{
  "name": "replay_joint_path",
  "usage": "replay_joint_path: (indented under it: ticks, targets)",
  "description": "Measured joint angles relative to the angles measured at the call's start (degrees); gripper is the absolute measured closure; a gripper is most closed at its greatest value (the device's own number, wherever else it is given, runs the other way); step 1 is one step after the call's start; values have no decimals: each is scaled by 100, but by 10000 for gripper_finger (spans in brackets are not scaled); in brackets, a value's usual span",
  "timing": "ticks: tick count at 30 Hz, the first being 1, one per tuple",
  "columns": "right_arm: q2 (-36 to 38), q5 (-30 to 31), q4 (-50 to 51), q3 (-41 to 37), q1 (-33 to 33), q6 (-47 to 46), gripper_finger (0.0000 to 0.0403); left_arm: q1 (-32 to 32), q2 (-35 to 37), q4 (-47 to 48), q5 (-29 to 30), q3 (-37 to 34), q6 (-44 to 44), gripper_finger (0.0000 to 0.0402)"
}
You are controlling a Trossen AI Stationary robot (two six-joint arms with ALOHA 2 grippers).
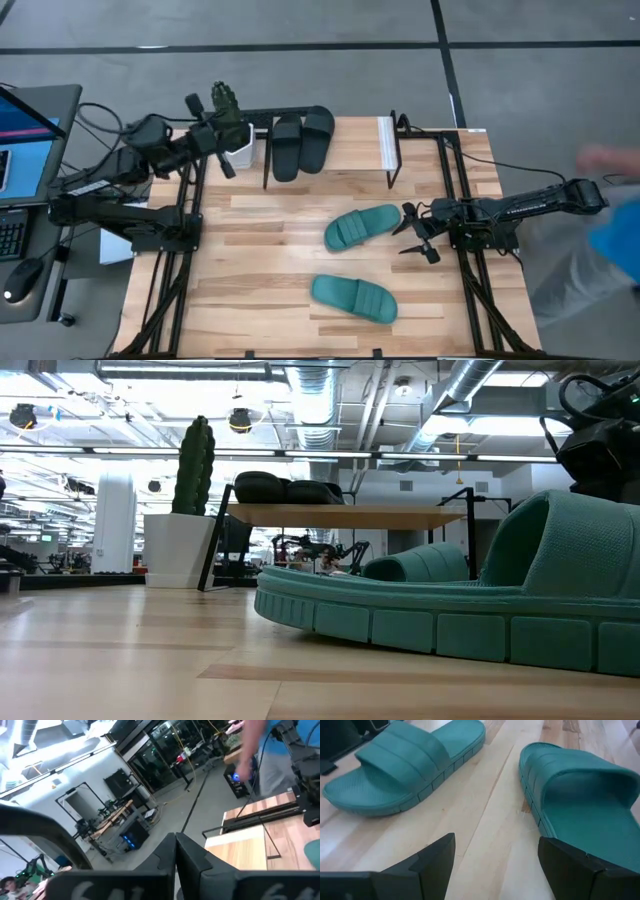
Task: Pick and place slides into the shelf
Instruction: Put the black slide on the shelf
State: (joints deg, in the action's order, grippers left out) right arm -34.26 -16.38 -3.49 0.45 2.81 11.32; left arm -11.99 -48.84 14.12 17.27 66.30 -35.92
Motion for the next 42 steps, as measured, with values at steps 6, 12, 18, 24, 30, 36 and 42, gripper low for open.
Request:
replay_joint_path:
  ticks: [6, 12, 18, 24, 30, 36, 42]
  targets:
    - [-2, -2, -92, 0, 2, -59, 133, 2, 11, 185, -1, -4, 300, 401]
    - [0, 349, -2317, 0, -44, -1388, 133, 2, -95, 291, -3, -4, 1423, 401]
    - [26, 825, -4258, 0, -307, -3078, 133, 0, -143, 593, 0, -9, 2006, 401]
    - [26, 760, -4738, 0, -229, -3090, 133, 0, -140, 801, 1, -7, 1996, 401]
    - [8, 754, -5225, 116, -20, -2775, 133, 1, -141, 959, 2, -7, 1987, 401]
    - [11, 756, -4994, 730, 7, -1817, 135, 0, -138, 922, 19, -7, 1811, 401]
    - [-84, 1414, -2575, 2283, -454, -264, 227, 2, -138, 829, 541, -7, 1662, 401]
